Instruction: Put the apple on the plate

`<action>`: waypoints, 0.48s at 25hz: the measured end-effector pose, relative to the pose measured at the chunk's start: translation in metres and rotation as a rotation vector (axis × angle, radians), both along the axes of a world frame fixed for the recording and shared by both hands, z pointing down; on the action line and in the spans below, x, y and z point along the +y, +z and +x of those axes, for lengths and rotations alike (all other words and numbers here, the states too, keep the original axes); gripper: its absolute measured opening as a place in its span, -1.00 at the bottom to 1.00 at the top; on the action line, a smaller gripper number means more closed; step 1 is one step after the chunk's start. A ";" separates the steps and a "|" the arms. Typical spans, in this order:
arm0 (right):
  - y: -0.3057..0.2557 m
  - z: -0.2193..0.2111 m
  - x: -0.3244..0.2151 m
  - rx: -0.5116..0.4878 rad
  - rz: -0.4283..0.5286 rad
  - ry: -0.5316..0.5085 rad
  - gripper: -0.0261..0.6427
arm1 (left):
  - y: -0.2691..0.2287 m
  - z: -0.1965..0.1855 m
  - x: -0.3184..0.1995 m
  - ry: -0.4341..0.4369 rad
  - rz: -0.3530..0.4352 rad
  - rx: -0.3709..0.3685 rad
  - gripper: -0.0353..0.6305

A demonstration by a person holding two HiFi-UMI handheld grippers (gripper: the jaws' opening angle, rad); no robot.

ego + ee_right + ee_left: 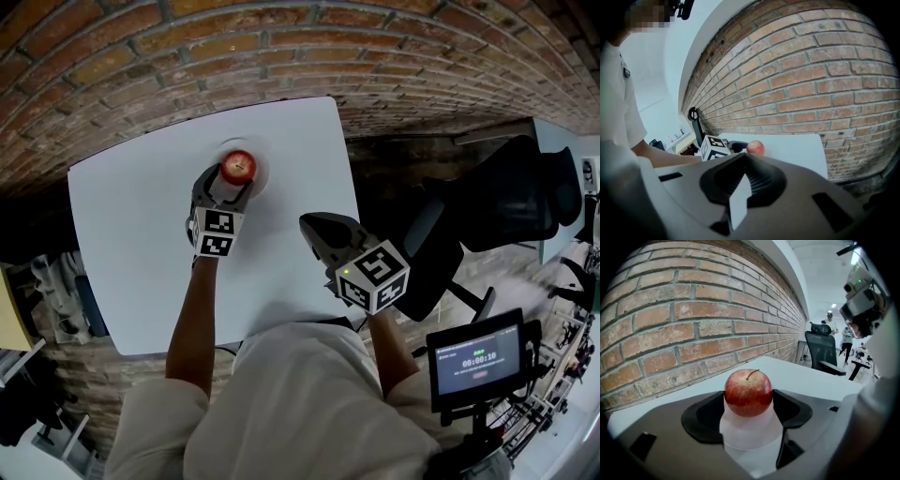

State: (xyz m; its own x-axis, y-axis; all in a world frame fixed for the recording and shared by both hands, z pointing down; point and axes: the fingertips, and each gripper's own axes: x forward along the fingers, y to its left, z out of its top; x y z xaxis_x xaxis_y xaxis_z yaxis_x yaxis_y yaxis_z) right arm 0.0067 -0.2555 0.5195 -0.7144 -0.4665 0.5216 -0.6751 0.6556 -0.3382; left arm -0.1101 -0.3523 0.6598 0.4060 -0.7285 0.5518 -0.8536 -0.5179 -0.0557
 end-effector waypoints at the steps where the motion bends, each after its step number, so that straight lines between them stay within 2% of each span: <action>1: 0.000 0.000 0.000 -0.001 -0.001 0.001 -0.91 | 0.001 0.000 0.000 -0.004 -0.005 0.002 0.10; 5: -0.002 0.002 -0.002 -0.010 -0.004 0.008 -0.91 | -0.004 -0.002 -0.002 -0.025 -0.019 0.040 0.10; 9: -0.003 0.002 -0.002 -0.013 -0.004 0.011 -0.91 | -0.001 -0.006 -0.002 -0.054 -0.064 0.120 0.10; 12: -0.003 0.003 -0.001 -0.012 -0.006 0.010 -0.91 | -0.003 -0.007 -0.002 -0.056 -0.064 0.135 0.10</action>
